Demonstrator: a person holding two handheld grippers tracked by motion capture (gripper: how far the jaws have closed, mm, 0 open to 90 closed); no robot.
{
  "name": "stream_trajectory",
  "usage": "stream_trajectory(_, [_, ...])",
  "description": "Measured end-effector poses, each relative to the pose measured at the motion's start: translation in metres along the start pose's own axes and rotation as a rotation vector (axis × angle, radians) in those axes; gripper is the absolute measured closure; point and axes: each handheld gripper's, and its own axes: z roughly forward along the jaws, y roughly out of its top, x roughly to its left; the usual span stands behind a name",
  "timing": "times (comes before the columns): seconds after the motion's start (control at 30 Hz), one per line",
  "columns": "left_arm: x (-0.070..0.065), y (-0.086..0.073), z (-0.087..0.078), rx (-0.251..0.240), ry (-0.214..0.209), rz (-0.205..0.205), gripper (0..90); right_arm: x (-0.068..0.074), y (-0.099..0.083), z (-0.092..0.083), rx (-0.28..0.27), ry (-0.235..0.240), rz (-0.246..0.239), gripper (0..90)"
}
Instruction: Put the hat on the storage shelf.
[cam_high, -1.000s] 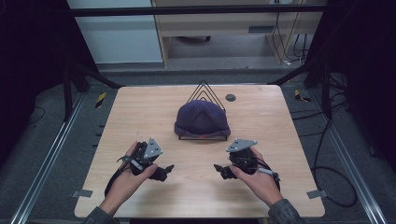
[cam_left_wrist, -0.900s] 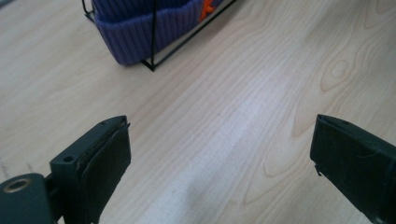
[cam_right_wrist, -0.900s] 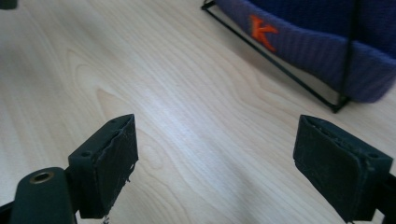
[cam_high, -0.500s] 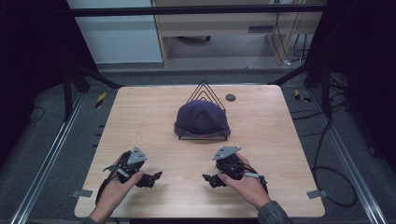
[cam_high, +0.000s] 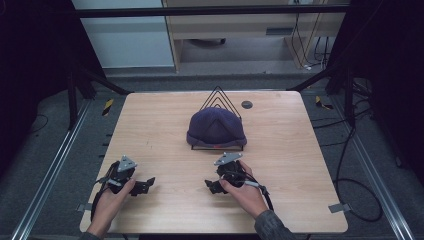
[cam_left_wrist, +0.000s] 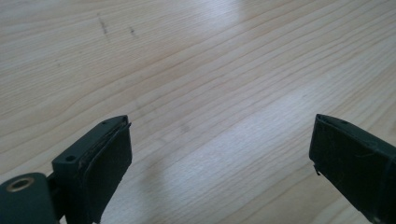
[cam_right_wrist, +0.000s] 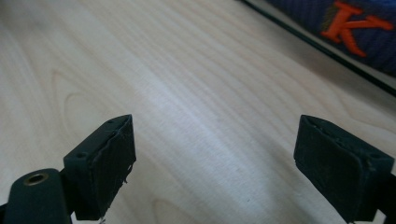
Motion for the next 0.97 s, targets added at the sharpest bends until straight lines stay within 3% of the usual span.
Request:
stream_trajectory(0.1, [0.002,-0.004,0.004,0.002,0.014,0.002,5.5,-0.003,-0.001,0.004,0.001,-0.024,0.022,12.2])
stream_trajectory(0.37, [0.01,-0.013,0.012,-0.011,0.021,-0.05,5.5,-0.005,-0.004,0.016,0.027,-0.075,0.014,8.8])
stream_trajectory(0.5, [0.013,-0.016,0.014,-0.017,0.026,-0.055,5.5,-0.006,-0.005,0.02,0.011,-0.099,0.005,5.7])
stream_trajectory(0.57, [0.013,-0.016,0.014,-0.019,0.042,-0.059,6.0,-0.006,-0.007,0.023,-0.012,-0.104,0.009,3.6])
stream_trajectory(0.97, [0.012,-0.015,0.017,-0.001,0.052,-0.049,2.0,-0.006,-0.007,0.023,-0.011,-0.101,0.008,2.7])
